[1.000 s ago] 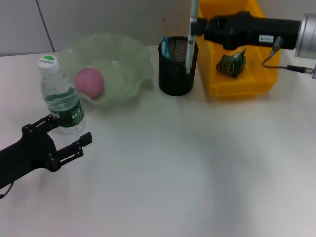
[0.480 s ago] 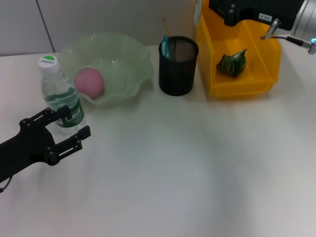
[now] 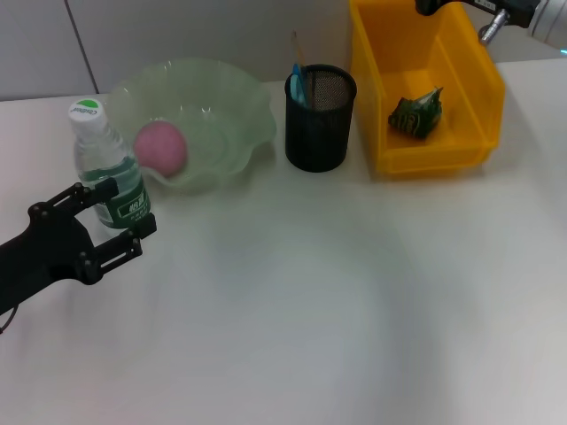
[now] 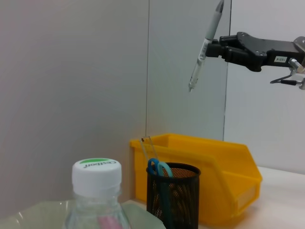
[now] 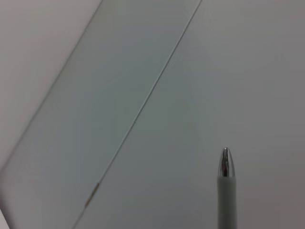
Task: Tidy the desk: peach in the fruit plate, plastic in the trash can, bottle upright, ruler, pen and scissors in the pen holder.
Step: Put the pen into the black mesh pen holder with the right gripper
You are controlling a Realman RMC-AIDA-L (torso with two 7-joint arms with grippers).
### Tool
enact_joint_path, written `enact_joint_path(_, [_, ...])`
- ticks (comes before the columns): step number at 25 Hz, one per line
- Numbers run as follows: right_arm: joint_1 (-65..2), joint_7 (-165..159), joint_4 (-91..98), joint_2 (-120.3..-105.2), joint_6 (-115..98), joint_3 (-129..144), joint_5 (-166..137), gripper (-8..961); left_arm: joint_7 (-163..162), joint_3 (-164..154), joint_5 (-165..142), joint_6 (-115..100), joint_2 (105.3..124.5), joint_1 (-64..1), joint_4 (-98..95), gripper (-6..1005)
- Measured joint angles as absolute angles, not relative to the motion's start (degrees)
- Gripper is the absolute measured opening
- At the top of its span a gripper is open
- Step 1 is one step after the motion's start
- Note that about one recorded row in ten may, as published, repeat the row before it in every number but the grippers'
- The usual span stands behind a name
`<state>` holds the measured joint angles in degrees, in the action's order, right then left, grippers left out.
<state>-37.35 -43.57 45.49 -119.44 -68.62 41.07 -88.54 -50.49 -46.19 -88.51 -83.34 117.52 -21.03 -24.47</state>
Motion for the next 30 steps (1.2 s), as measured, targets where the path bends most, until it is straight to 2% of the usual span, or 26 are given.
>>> enact_joint_path(30, [-37.7,26.3,31.1,-119.60,-64.3,44.7,-72.4,123,-49.8,-44.9,-88.5,-78.2,118.36,-21.9,-24.7,746])
